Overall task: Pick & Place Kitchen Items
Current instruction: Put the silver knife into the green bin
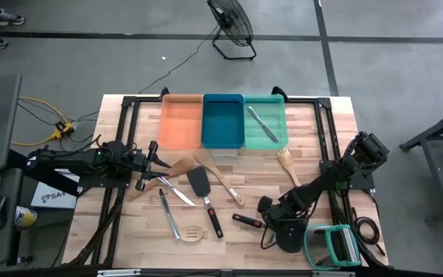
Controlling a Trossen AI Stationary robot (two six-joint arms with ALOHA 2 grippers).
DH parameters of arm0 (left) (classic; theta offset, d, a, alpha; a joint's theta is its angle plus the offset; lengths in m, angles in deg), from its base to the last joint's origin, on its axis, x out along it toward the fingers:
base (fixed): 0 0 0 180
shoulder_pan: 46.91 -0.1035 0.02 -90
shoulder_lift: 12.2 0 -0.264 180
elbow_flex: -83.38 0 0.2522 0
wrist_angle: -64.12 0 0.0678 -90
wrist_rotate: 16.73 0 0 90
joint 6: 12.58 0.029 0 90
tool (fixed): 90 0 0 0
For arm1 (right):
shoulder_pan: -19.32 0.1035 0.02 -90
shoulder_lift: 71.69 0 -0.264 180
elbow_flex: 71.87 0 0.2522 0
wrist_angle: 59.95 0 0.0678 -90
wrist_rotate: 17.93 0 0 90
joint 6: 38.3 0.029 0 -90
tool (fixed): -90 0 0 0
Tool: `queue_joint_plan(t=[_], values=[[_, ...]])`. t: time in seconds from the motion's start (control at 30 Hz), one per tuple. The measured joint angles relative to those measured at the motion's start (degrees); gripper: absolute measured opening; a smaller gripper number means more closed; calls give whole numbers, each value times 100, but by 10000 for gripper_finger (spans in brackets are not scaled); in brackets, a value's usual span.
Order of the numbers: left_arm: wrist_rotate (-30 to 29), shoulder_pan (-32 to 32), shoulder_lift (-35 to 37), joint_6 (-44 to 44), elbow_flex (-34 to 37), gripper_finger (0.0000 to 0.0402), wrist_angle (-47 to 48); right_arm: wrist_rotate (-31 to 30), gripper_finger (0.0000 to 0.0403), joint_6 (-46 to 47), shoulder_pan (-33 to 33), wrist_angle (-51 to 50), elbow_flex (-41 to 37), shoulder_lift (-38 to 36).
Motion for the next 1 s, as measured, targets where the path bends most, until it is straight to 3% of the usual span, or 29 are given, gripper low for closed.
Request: queue_joint_plan(t=[0.43,1.0], values=[[0,-1,0,-1,0,125,0,-280,30,520,-11,-114,114,-458],[0,-1,0,-2,1,125,0,-1629,30,3477,-649,-47,114,-1501]])
